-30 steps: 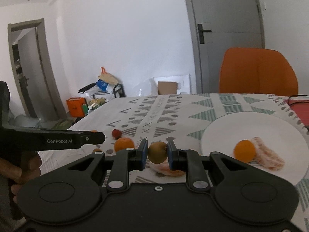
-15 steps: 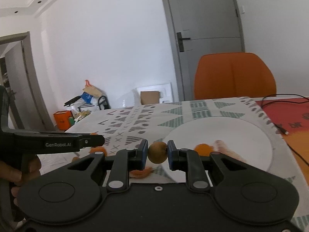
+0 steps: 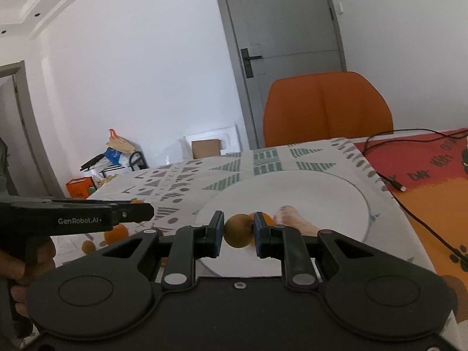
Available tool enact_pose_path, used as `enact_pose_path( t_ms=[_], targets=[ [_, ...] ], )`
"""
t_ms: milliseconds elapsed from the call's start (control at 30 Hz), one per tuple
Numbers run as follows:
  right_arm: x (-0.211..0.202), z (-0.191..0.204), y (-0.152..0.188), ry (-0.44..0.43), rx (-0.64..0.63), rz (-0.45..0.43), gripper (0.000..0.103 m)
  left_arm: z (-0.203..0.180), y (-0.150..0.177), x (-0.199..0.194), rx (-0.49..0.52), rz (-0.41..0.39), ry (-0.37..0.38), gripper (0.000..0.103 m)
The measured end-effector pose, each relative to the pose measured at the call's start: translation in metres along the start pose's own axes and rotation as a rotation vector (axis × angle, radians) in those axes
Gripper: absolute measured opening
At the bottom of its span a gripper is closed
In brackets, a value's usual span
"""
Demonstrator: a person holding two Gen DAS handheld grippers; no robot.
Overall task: Organize fruits
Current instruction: 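Carry both small fruits onto the white plate and open both grippers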
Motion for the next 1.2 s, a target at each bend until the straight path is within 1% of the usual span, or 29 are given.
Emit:
enact_pose_path(
  t_ms=[100, 133, 200, 233, 300, 367, 400, 433, 500, 633, 800, 867, 933, 1000, 1033, 1067, 1100, 1133, 1167, 1200],
  targets=[
    [0.002, -0.01, 0.007, 0.02, 0.017, 0.028, 0.021, -0.007, 0.0, 0.008, 0.006, 0.008, 0.016, 0.022],
    [0.003, -0.013, 0.008, 0.027, 0.023, 0.03, 0.027, -0.01, 0.001, 0.01, 0.007, 0.011, 0.022, 0.022],
    [0.001, -0.018, 0.01, 0.05, 0.022, 0.028, 0.035, -0.015, 0.001, 0.014, 0.012, 0.017, 0.036, 0.022],
    [0.001, -0.02, 0.01, 0.057, 0.023, 0.028, 0.037, -0.017, 0.0, 0.016, 0.016, 0.02, 0.042, 0.022],
    [0.001, -0.023, 0.011, 0.064, 0.031, 0.035, 0.038, -0.023, -0.003, 0.02, 0.029, 0.021, 0.057, 0.022],
    [0.0, -0.026, 0.01, 0.076, 0.036, 0.033, 0.048, -0.028, -0.007, 0.023, 0.039, 0.014, 0.067, 0.022],
    [-0.001, -0.027, 0.01, 0.086, 0.032, 0.025, 0.055, -0.031, -0.01, 0.023, 0.043, 0.008, 0.074, 0.022],
    [-0.002, -0.027, 0.01, 0.092, 0.024, 0.019, 0.057, -0.032, -0.012, 0.024, 0.045, 0.005, 0.079, 0.022],
    [-0.002, -0.025, 0.01, 0.092, 0.012, 0.019, 0.059, -0.036, -0.015, 0.026, 0.049, 0.001, 0.085, 0.022],
    [-0.001, -0.023, 0.011, 0.101, -0.004, 0.021, 0.068, -0.041, -0.017, 0.029, 0.055, 0.004, 0.094, 0.023],
    [0.001, -0.02, 0.013, 0.101, -0.006, 0.034, 0.071, -0.039, -0.019, 0.031, 0.048, 0.006, 0.085, 0.023],
    [0.001, -0.019, 0.014, 0.101, -0.01, 0.037, 0.073, -0.036, -0.02, 0.032, 0.041, 0.006, 0.073, 0.027],
    [0.002, -0.018, 0.014, 0.1, -0.013, 0.037, 0.076, -0.031, -0.02, 0.033, 0.027, 0.017, 0.066, 0.027],
    [0.003, -0.017, 0.013, 0.104, -0.014, 0.039, 0.08, -0.026, -0.019, 0.032, 0.022, 0.02, 0.052, 0.03],
    [0.003, -0.018, 0.013, 0.104, -0.011, 0.04, 0.081, -0.022, -0.019, 0.031, 0.02, 0.019, 0.041, 0.036],
    [0.003, -0.017, 0.013, 0.101, -0.007, 0.04, 0.082, -0.019, -0.019, 0.03, 0.018, 0.019, 0.032, 0.046],
    [0.003, -0.017, 0.013, 0.098, -0.002, 0.041, 0.084, -0.014, -0.019, 0.029, 0.011, 0.022, 0.019, 0.053],
    [0.004, -0.017, 0.013, 0.096, 0.002, 0.042, 0.087, -0.009, -0.019, 0.027, 0.001, 0.021, 0.008, 0.064],
    [0.004, -0.017, 0.013, 0.096, 0.006, 0.042, 0.088, -0.006, -0.02, 0.025, -0.008, 0.016, -0.001, 0.071],
    [0.004, -0.016, 0.013, 0.095, 0.011, 0.043, 0.089, -0.001, -0.02, 0.023, -0.019, 0.009, -0.014, 0.074]
  ],
)
Point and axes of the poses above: each gripper's, at about its wrist camera, not at the fingertips, and x roughly the way its jaws point, z to its left, y to its underside, the point moved 7 cm from there along x, roughly the way its jaws point, and after that the axes turned 8 degrees about -z, right-handed, at the moved point
